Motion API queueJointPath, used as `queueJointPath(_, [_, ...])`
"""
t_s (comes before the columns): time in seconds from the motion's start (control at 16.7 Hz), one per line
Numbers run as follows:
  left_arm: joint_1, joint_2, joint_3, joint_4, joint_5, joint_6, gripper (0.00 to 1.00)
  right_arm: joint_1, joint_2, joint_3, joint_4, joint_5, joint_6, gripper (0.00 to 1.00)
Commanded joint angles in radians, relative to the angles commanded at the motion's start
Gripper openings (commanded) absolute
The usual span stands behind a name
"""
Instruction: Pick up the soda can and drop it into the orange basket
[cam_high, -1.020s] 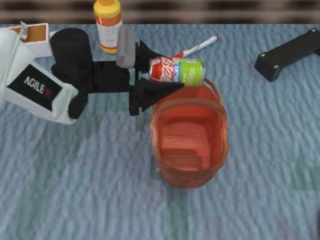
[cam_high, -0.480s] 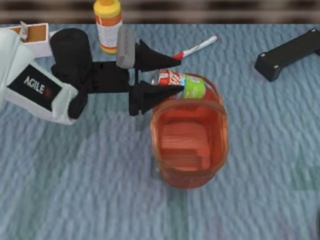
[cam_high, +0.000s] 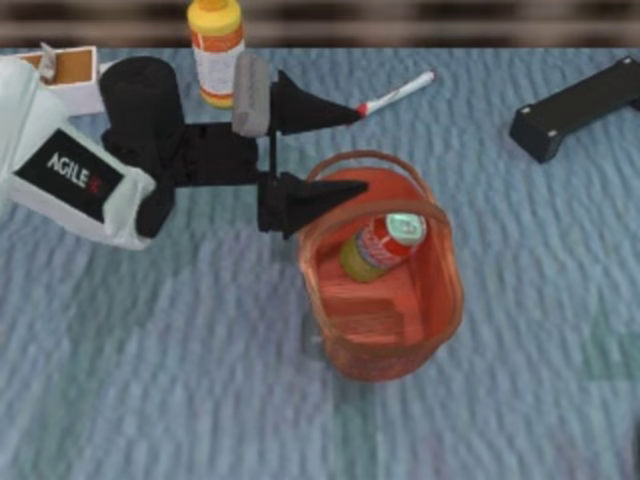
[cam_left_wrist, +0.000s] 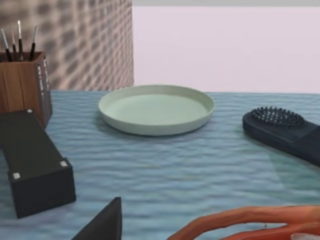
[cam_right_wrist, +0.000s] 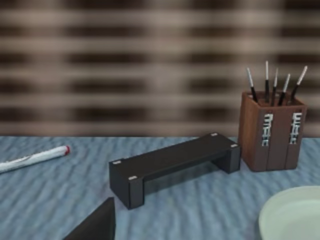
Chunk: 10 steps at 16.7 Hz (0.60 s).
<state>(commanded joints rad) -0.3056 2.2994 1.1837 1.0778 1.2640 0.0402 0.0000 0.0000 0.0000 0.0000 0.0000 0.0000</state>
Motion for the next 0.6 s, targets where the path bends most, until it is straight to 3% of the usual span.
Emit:
queueJointPath(0.3, [0.0, -0.028, -0.013, -0.016, -0.019, -0.006, 1.0, 0.014, 0.03, 0.03, -0.027, -0.002, -0.018, 1.0])
queueJointPath(0.6, [0.042, -0.266, -0.119, -0.134, -0.164, -0.045, 1.0, 0.106, 0.283, 0.281, -0.227, -0.007, -0.15, 1.0])
